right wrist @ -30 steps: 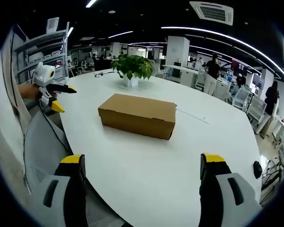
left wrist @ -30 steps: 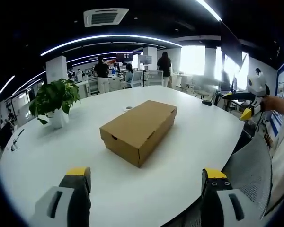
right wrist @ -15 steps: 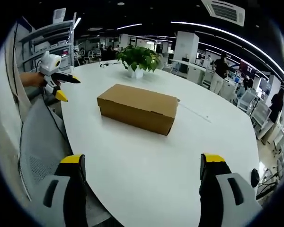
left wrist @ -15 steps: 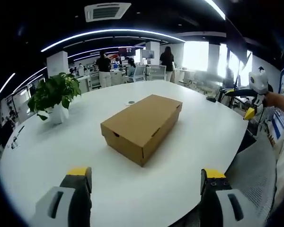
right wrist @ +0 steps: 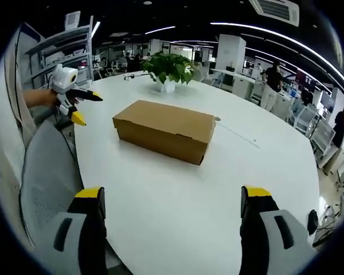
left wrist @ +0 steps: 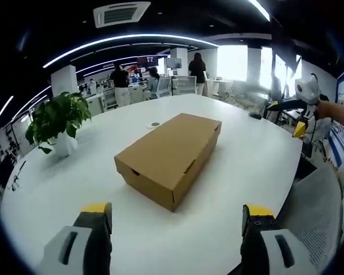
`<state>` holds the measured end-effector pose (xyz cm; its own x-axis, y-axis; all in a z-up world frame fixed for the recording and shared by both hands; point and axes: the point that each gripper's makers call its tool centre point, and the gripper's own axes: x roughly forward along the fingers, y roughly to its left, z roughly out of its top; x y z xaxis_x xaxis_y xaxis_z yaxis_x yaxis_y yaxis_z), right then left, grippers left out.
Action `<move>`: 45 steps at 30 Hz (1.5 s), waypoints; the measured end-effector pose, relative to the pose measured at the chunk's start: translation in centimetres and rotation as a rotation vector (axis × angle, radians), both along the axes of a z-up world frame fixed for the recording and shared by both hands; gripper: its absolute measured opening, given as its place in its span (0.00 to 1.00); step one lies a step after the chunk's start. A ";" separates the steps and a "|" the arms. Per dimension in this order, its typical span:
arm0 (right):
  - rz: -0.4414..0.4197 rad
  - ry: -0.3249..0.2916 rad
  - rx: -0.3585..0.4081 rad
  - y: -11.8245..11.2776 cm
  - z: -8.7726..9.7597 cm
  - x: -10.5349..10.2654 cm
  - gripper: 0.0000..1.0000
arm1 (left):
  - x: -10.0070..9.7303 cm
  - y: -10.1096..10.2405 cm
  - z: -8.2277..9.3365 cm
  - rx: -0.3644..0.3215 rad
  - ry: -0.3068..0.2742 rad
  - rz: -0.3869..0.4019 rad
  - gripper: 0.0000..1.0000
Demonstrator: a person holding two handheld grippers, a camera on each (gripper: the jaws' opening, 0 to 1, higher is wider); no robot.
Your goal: Operate the shoe box by opening the lid, removing the specified soft item, and placing it in the target area until the item is outside and the box remains undamaged.
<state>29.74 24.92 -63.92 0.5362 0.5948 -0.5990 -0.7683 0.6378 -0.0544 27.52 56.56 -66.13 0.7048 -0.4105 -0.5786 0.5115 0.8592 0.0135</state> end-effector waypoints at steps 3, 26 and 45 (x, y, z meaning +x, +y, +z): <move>0.013 0.006 0.005 0.1 -0.2 1.0 0.92 | 0.7 -0.2 -0.1 -0.008 -0.004 0.007 0.95; 0.171 -0.015 -0.010 2.3 -3.4 9.6 0.72 | 5.2 0.2 -1.6 0.037 -0.045 0.118 0.80; 0.269 -0.008 0.050 6.3 -5.8 14.1 0.57 | 6.4 -0.9 -5.2 0.038 -0.015 0.230 0.69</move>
<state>43.80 31.18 -69.75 0.3592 0.7452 -0.5619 -0.9102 0.4126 -0.0346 33.89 55.70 -71.34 0.7859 -0.2164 -0.5793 0.3018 0.9519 0.0538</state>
